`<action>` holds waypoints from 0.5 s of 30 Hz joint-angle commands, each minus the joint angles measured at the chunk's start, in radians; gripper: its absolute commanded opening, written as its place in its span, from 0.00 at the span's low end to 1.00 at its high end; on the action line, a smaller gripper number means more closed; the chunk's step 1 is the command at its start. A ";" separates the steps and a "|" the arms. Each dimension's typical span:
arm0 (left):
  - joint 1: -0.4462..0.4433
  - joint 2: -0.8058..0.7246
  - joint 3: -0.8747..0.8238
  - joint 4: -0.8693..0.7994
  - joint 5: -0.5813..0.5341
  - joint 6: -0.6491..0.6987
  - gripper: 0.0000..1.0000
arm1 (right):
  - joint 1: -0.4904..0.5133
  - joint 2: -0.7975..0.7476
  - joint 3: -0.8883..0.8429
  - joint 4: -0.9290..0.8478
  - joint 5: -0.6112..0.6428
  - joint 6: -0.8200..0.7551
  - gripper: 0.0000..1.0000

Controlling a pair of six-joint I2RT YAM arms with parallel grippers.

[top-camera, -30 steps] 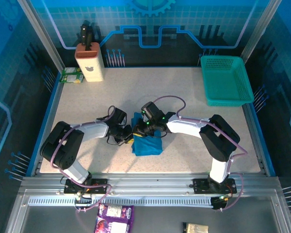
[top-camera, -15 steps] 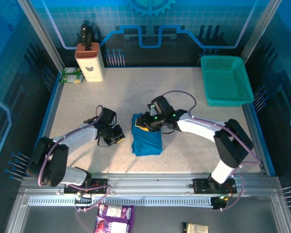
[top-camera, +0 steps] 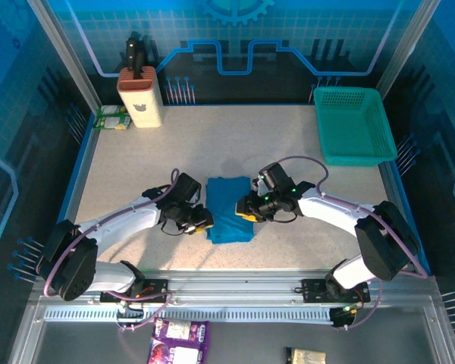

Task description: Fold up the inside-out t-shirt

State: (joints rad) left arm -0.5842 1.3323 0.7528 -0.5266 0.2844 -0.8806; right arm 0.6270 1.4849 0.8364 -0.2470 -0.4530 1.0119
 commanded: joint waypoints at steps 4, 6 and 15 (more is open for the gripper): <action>-0.031 0.010 -0.046 0.007 0.027 -0.048 0.32 | -0.006 0.002 0.004 -0.052 -0.015 -0.042 0.36; -0.035 0.016 -0.055 0.032 0.034 -0.059 0.31 | -0.006 0.002 0.007 -0.058 -0.015 -0.045 0.36; -0.073 0.055 -0.045 0.116 0.056 -0.089 0.28 | -0.006 0.026 0.011 -0.108 -0.017 -0.079 0.37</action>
State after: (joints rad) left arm -0.6426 1.3693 0.7097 -0.4438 0.3073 -0.9451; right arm 0.6270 1.4971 0.8375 -0.3134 -0.4538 0.9588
